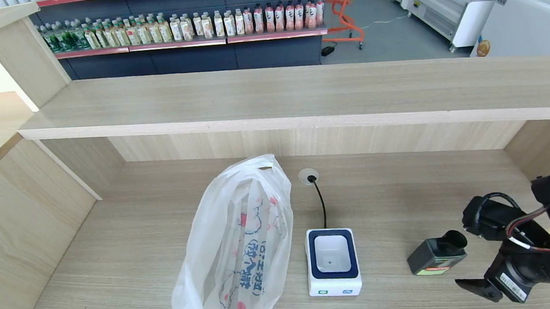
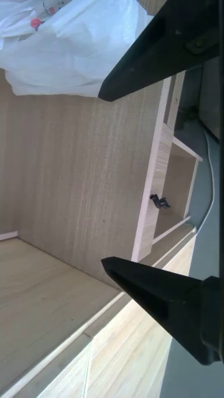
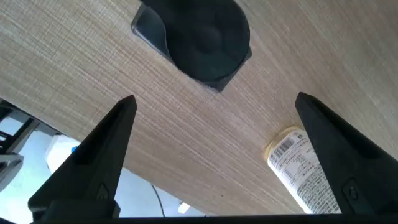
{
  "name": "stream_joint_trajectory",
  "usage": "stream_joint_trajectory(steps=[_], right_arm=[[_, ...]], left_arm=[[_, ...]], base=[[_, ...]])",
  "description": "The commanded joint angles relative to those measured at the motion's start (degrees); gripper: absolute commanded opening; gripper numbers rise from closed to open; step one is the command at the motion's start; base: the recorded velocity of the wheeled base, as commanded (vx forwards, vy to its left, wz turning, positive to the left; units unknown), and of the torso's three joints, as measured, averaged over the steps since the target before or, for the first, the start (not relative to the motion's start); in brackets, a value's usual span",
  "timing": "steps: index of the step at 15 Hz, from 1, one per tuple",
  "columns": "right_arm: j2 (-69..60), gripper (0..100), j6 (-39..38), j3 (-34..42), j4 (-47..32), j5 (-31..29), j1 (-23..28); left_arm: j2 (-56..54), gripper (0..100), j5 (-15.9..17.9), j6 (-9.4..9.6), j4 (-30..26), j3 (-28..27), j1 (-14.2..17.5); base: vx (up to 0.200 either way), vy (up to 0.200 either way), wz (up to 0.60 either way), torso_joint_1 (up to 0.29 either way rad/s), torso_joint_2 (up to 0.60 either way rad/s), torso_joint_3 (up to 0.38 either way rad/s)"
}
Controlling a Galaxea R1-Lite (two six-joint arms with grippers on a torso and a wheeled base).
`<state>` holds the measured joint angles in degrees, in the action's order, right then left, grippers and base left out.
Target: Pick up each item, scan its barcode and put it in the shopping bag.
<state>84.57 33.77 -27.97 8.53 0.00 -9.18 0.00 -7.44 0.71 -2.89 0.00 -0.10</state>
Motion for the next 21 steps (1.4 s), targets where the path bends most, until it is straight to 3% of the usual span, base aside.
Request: stream_joint_trajectory(steps=[1, 9, 12, 13, 17, 21], right_arm=[[6.4, 100, 0.16, -0.07, 4.21, 1.32, -1.1], [13.43, 100, 0.07, -0.6, 13.62, 7.73, -1.98], [14.22, 100, -0.02, -1.3, 13.88, 8.61, -3.04], [14.49, 0, -0.02, -1.57, 14.93, 10.28, -3.04], [14.14, 0, -0.02, -1.21, 17.57, 10.99, -3.48], [5.96, 0, -3.01, 0.46, 17.57, 11.07, -2.69]], left_arm=[[0.09, 100, -0.03, 0.0, -0.01, 0.0, 0.01], [0.09, 100, -0.03, 0.0, -0.01, 0.0, 0.01], [0.09, 100, -0.03, 0.0, -0.01, 0.0, 0.01], [0.09, 100, -0.03, 0.0, -0.01, 0.0, 0.01], [0.09, 100, -0.03, 0.0, -0.01, 0.0, 0.01], [0.09, 100, -0.03, 0.0, -0.01, 0.0, 0.01]], base=[[0.0, 0.0, 0.0, 0.0, 0.0, 0.0], [0.0, 0.0, 0.0, 0.0, 0.0, 0.0], [0.0, 0.0, 0.0, 0.0, 0.0, 0.0], [0.0, 0.0, 0.0, 0.0, 0.0, 0.0], [0.0, 0.0, 0.0, 0.0, 0.0, 0.0], [0.0, 0.0, 0.0, 0.0, 0.0, 0.0]])
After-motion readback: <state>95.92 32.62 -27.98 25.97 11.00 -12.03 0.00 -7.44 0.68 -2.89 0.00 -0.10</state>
